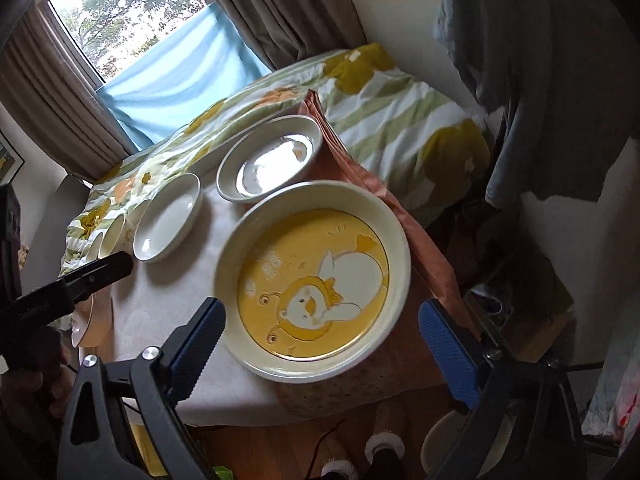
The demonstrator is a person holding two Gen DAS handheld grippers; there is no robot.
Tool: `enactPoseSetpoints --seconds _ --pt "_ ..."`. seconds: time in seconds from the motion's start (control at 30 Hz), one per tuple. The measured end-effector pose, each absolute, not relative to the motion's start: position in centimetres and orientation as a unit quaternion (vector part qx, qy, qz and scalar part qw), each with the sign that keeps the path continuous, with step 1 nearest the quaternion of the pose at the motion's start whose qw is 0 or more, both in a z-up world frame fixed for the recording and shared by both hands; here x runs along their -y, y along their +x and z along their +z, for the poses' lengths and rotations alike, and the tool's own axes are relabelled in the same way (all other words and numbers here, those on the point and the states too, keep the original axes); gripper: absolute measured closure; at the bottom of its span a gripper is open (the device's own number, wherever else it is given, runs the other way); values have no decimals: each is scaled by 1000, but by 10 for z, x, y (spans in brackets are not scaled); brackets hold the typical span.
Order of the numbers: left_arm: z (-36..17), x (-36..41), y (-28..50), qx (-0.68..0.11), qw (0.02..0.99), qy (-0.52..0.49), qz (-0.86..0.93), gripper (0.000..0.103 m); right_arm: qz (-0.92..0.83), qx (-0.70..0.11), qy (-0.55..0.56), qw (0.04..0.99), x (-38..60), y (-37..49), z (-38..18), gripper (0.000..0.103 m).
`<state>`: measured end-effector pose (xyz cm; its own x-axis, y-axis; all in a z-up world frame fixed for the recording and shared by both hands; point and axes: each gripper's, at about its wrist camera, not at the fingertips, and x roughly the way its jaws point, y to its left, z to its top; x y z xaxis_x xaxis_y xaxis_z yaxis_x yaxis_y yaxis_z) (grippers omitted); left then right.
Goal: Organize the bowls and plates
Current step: 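Grasp the rim of the large yellow duck bowl with the left tool while the right tool grasps it too, then lift the yellow duck bowl with both tools and carry it toward the pink dish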
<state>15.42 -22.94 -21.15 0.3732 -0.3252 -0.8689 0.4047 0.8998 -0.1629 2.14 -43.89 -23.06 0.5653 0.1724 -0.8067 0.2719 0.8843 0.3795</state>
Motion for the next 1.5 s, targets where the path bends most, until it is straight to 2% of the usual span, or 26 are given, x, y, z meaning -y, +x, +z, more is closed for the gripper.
enactPoseSetpoints --seconds 0.03,0.17,0.23,0.3,0.37,0.4,0.6,0.63,0.67,0.73,1.13,1.5 --pt "-225 238 160 -527 819 39 -223 1 -24 -472 251 845 445 23 -241 14" --pt "-260 257 173 -560 797 38 -223 13 -1 -488 282 826 468 32 -276 38" --pt "-272 263 177 -567 792 38 -222 15 15 -490 293 821 473 37 -283 43" --pt "-279 266 180 -575 786 35 -226 21 27 -487 302 819 480 42 -290 53" --pt "-286 268 184 -584 779 32 -227 35 34 -487 306 818 484 48 -293 62" --pt "-289 269 187 -588 776 32 -225 38 38 -486 308 817 486 51 -295 68" --pt "-298 270 193 -602 765 30 -225 64 43 -492 308 813 496 65 -303 85" --pt "-301 270 194 -607 762 29 -225 75 42 -494 309 812 498 67 -305 87" --pt "-303 269 195 -611 758 22 -227 80 41 -497 311 809 499 68 -306 90" --pt "-306 267 198 -614 754 3 -234 86 42 -498 317 806 504 72 -309 92" --pt "-304 265 191 -613 756 3 -232 86 44 -514 272 812 501 80 -304 93" --pt "-251 224 173 -585 786 -36 -193 86 81 -508 228 827 476 90 -257 92"
